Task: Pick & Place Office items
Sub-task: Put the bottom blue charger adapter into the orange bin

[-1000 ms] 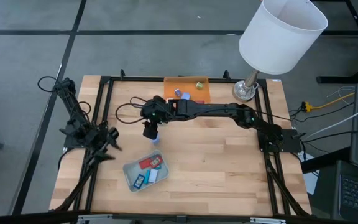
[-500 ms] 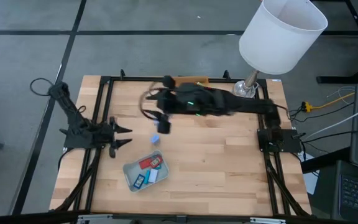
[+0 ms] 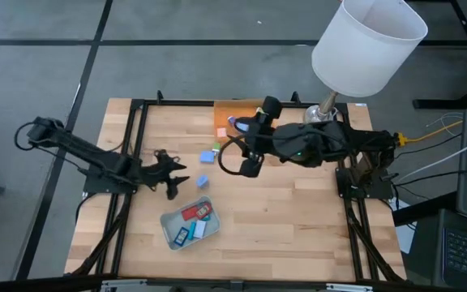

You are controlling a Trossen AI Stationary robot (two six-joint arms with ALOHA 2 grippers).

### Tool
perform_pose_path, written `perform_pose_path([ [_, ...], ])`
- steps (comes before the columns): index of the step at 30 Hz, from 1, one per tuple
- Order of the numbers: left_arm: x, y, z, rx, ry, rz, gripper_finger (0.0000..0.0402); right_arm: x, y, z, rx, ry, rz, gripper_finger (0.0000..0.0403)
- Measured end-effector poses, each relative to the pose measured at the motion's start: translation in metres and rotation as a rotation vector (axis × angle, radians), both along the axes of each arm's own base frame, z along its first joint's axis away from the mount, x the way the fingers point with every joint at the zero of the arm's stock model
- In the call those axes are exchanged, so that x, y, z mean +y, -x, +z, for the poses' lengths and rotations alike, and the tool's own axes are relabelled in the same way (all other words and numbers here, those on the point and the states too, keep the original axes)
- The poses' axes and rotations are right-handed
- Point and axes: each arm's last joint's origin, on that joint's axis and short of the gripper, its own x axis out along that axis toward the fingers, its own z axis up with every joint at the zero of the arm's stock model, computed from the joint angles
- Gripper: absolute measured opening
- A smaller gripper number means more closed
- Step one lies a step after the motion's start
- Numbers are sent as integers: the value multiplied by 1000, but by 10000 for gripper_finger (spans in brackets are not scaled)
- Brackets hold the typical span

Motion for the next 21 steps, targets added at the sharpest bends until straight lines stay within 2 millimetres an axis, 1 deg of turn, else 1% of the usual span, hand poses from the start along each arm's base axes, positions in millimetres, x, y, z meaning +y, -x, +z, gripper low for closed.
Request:
perform_pose_path([
  [6, -11, -35, 0, 77, 18, -1, 209, 0, 2, -5, 56, 13, 3, 197],
  [11, -19, -59, -3, 188, -38, 50, 231, -1, 3, -7, 77, 22, 0, 197],
  [16, -20, -73, -12, 299, -61, 119, 249, -1, 3, -8, 98, 16, 24, 197],
  [21, -23, -84, -14, 299, -18, 146, 265, -1, 3, -9, 105, 21, 26, 197],
])
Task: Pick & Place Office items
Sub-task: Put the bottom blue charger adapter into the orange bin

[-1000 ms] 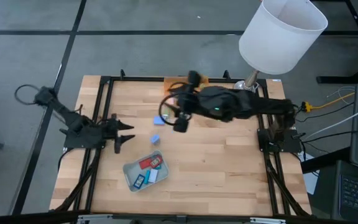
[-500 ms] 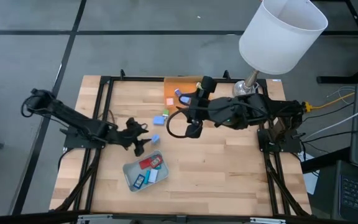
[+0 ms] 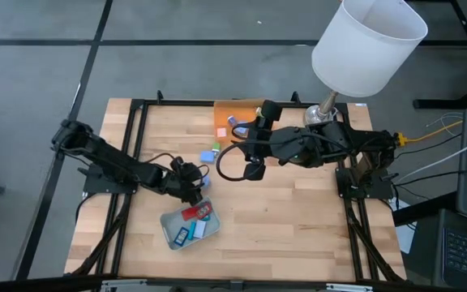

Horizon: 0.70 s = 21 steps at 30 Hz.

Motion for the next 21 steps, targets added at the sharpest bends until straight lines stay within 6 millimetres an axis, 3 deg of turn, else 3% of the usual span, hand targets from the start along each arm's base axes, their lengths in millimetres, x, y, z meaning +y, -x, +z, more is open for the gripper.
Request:
perform_pose_path([
  [21, -1, -1, 6, -64, 103, 76, 273, 0, 0, -1, 33, 37, 40, 197],
])
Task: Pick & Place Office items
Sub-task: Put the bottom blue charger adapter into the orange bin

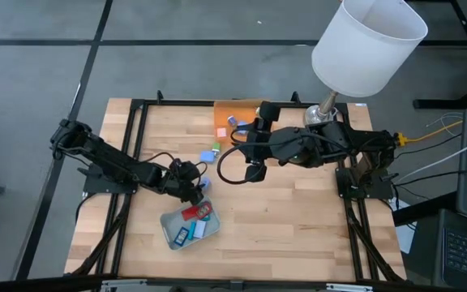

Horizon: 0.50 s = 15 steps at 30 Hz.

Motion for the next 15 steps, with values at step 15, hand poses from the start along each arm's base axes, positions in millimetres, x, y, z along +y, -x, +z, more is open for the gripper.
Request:
perform_pose_path([
  [15, -4, -12, 15, 1, 12, 44, 281, -17, -5, -1, 29, -16, 51, 197],
])
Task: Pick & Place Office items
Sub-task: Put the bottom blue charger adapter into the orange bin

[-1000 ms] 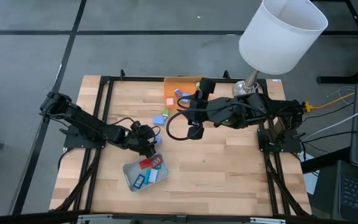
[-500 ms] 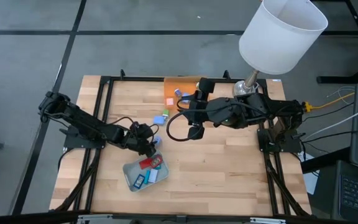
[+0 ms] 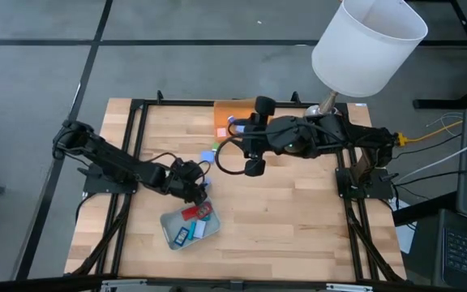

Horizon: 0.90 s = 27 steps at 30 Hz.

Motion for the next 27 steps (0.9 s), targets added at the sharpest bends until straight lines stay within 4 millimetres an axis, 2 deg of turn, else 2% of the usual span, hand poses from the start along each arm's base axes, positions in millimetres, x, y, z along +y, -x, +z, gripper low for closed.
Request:
perform_pose_path([
  [6, -3, -9, -7, 106, -19, 14, 281, 0, 0, 0, 3, -12, 19, 197],
  [18, -14, -42, -30, 257, -19, 52, 281, 1, 0, -1, 15, -31, 50, 197],
  [23, -13, -41, -38, 291, 24, 114, 276, 2, 0, -2, 20, -43, 68, 197],
  [27, -13, -41, -38, 302, 23, 100, 249, 2, 0, -2, 18, -49, 65, 197],
])
